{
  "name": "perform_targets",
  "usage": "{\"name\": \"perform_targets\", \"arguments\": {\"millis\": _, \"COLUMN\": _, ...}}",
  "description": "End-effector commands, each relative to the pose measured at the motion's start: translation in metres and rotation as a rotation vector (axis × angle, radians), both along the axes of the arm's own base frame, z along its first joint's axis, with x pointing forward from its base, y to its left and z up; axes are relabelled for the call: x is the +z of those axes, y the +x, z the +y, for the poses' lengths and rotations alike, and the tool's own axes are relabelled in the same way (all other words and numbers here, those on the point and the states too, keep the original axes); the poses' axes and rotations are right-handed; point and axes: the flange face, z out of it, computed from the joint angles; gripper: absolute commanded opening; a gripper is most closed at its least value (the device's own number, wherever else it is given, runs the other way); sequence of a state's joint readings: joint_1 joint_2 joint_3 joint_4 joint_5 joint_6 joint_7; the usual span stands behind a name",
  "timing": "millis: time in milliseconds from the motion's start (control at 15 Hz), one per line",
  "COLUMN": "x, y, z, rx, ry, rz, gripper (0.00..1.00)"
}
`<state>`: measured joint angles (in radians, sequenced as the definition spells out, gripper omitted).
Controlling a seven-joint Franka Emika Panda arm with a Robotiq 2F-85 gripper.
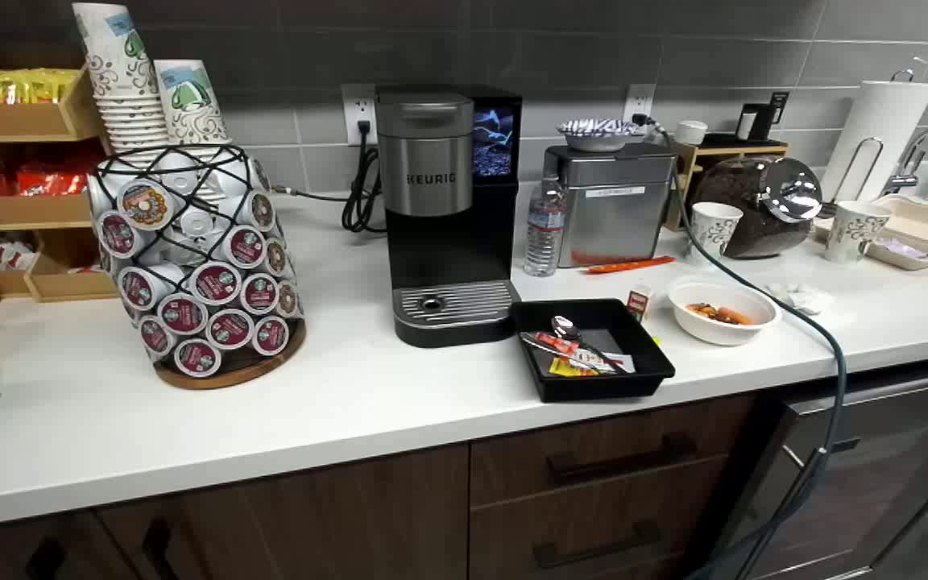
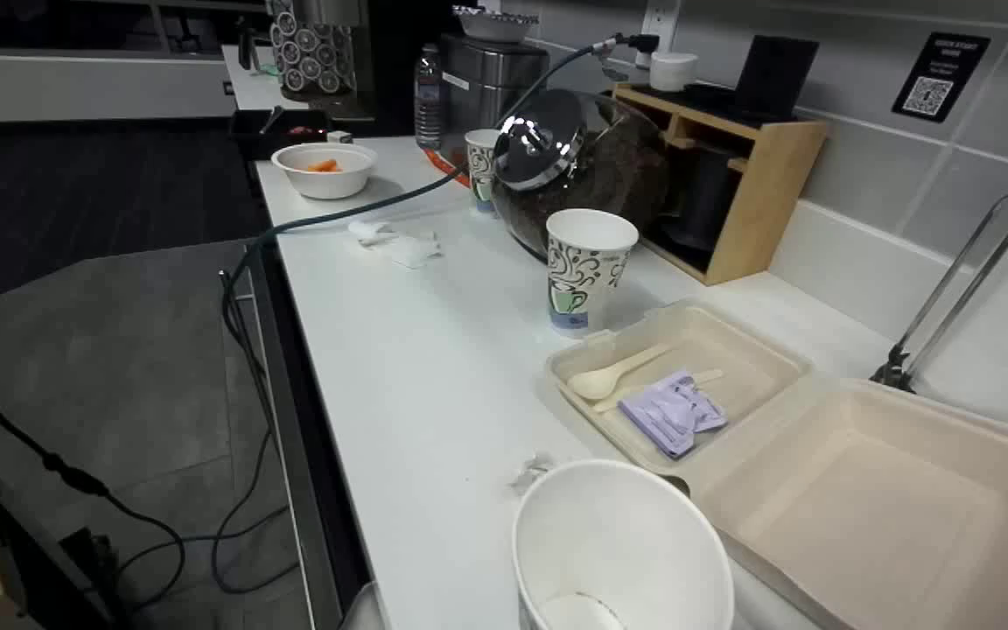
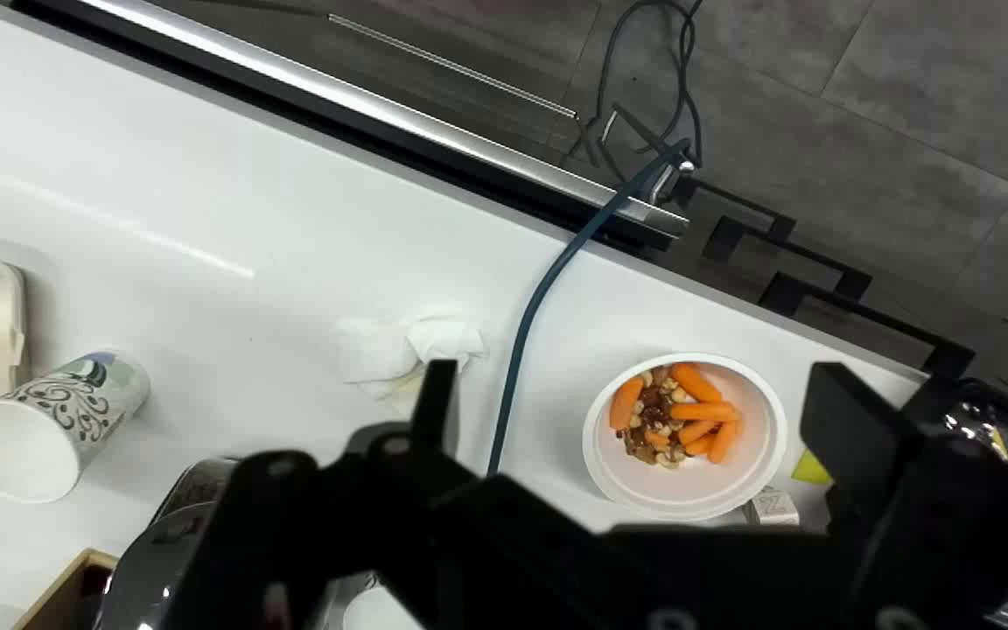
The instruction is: Pick up the white cube and the yellow object and put them in the black tray
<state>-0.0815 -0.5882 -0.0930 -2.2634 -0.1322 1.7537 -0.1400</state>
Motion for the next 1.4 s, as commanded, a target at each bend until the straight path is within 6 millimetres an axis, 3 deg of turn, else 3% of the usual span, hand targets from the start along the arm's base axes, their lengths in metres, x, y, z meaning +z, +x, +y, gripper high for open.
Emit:
{"name": "perform_targets", "arguments": {"millis": 0, "x": 0.001, "y": 0.0, "z": 0.0, "rx": 0.0, "ry": 0.0, "rz": 0.001, "gripper": 1.0}}
{"name": "perform_targets", "arguments": {"millis": 400, "x": 0.001, "y": 0.0, "z": 0.0, "rx": 0.0, "ry": 0.0, "rz": 0.001, "gripper": 1.0}}
{"name": "perform_targets", "arguments": {"millis": 600, "x": -0.018, "y": 0.053, "z": 0.053, "rx": 0.14, "ry": -0.008, "rz": -0.035, "gripper": 1.0}}
{"name": "perform_targets", "arguments": {"millis": 733, "x": -0.04, "y": 0.086, "z": 0.084, "rx": 0.233, "ry": -0.029, "rz": -0.054, "gripper": 1.0}}
{"name": "perform_targets", "arguments": {"millis": 933, "x": -0.092, "y": 0.134, "z": 0.118, "rx": 0.372, "ry": -0.012, "rz": -0.022, "gripper": 1.0}}
{"name": "perform_targets", "arguments": {"millis": 1200, "x": -0.169, "y": 0.193, "z": 0.132, "rx": 0.448, "ry": 0.054, "rz": 0.09, "gripper": 1.0}}
{"name": "perform_targets", "arguments": {"millis": 1333, "x": -0.199, "y": 0.215, "z": 0.146, "rx": 0.449, "ry": 0.08, "rz": 0.137, "gripper": 1.0}}
